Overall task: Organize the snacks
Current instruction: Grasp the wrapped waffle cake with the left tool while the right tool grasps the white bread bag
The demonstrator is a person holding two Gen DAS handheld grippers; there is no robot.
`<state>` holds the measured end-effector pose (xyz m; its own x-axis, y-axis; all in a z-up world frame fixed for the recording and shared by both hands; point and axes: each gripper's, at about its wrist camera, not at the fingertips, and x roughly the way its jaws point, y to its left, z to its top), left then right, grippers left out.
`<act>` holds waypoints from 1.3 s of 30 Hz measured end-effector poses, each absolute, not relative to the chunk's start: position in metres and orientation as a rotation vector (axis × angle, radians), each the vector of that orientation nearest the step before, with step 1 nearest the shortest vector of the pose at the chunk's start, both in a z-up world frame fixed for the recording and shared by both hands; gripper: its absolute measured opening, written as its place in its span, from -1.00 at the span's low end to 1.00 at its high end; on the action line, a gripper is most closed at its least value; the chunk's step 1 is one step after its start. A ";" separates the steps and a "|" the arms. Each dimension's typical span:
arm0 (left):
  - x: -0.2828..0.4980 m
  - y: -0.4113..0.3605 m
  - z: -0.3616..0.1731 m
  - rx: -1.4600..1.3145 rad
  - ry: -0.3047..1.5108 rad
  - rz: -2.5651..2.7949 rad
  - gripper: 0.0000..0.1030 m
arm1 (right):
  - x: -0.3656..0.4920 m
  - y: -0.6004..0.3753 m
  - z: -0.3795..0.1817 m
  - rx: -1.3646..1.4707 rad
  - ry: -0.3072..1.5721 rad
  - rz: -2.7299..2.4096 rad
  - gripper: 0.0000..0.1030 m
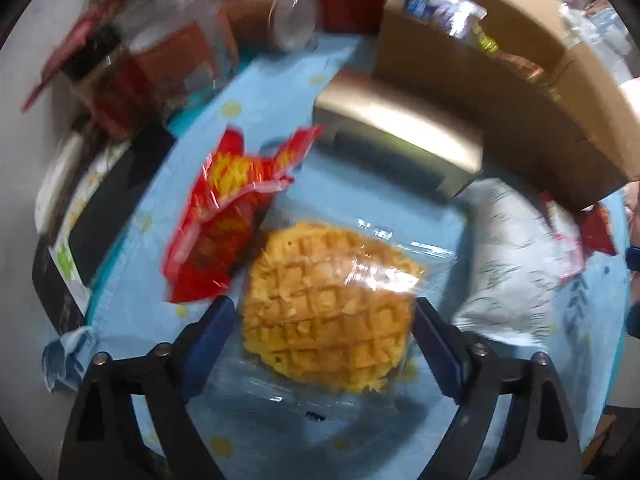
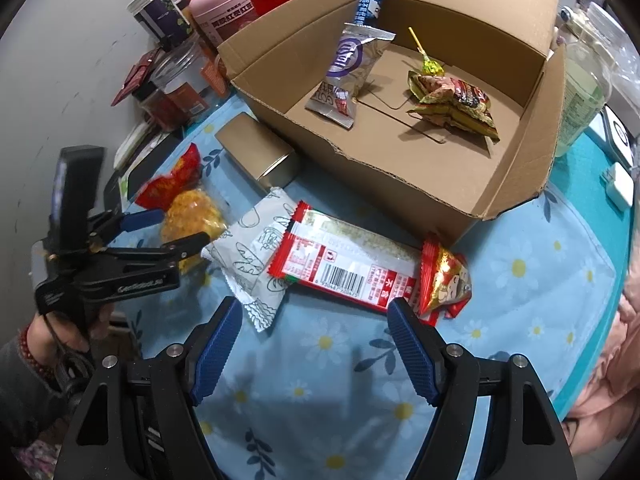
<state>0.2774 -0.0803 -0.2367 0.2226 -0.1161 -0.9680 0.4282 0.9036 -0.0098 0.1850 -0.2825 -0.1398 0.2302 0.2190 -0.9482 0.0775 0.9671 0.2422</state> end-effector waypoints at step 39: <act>0.244 -0.014 -0.235 0.108 1.301 -0.049 0.54 | 0.237 -0.242 -0.195 0.346 1.414 0.154 0.48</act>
<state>0.2440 -0.0141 -0.2352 0.2663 0.0245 -0.9636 0.0976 0.9939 0.0523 0.2374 -0.2423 -0.1947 0.1570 0.3086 -0.9381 0.0996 0.9401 0.3259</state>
